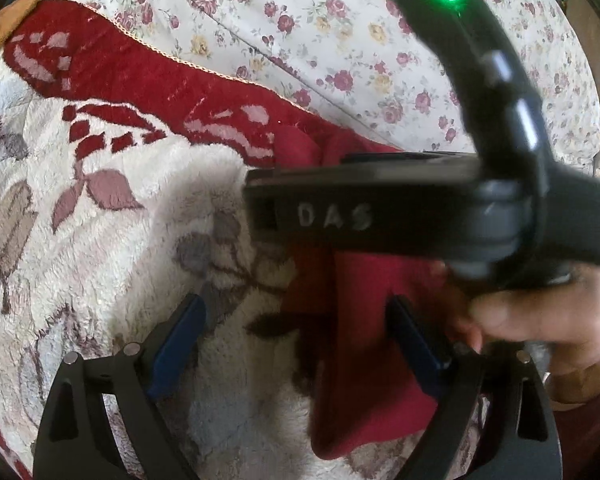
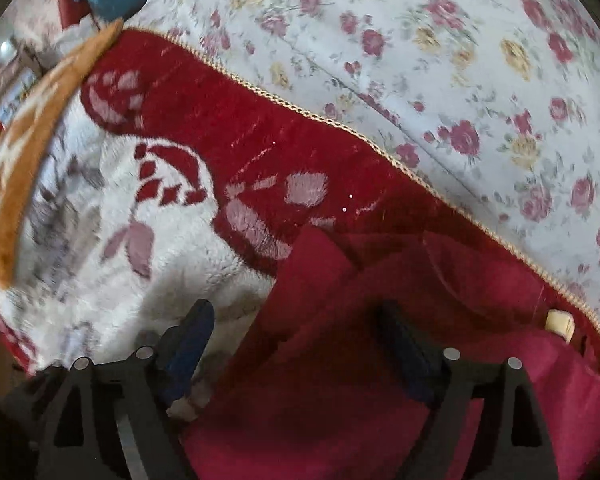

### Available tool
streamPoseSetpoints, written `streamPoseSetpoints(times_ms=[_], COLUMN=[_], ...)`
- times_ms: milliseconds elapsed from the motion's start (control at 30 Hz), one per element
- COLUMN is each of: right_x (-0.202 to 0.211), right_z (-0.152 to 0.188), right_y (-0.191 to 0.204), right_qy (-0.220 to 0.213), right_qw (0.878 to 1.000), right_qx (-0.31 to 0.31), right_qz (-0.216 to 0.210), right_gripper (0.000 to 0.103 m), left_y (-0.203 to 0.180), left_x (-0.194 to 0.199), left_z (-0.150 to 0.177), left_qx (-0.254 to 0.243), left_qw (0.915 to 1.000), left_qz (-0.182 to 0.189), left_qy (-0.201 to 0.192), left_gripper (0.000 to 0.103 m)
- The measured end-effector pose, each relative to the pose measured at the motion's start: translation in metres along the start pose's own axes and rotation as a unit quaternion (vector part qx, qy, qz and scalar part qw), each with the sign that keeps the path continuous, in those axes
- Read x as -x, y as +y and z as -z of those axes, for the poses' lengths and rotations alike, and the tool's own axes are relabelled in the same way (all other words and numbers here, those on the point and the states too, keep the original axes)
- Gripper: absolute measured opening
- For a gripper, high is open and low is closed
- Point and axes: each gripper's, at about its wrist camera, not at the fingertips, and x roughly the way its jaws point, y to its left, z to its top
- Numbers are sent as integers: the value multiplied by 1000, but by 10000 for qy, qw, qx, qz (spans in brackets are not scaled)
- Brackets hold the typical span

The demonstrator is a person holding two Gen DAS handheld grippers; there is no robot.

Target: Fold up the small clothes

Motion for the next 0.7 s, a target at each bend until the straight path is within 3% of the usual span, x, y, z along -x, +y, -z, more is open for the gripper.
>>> streamPoseSetpoints(times_ms=[33, 167, 367, 467, 600, 700], right_x=[1, 24, 66, 76, 81, 85], right_z=[1, 6, 19, 24, 29, 29], right_y=[-2, -19, -42, -54, -68, -70], right_qy=[-43, -378, -734, -755, -735, -631], right_qw=[9998, 9988, 9934, 9908, 9864, 9828], right_qx=[39, -243, -601, -797, -1097, -1266], right_qz=[170, -188, -647, -789, -983, -1186], right_gripper=[57, 27, 20, 20, 20, 34], left_y=[-1, -6, -17, -27, -37, -41], left_x=[1, 2, 5, 14, 22, 27], left_z=[0, 0, -4, -6, -6, -5], left_qx=[20, 53, 139, 68, -52, -146], left_qw=[10000, 10000, 9992, 9980, 9966, 9959], left_qz=[0, 8, 203, 470, 571, 607], left_qy=[3, -37, -301, -422, -596, -662], left_gripper=[92, 92, 91, 60, 46, 41])
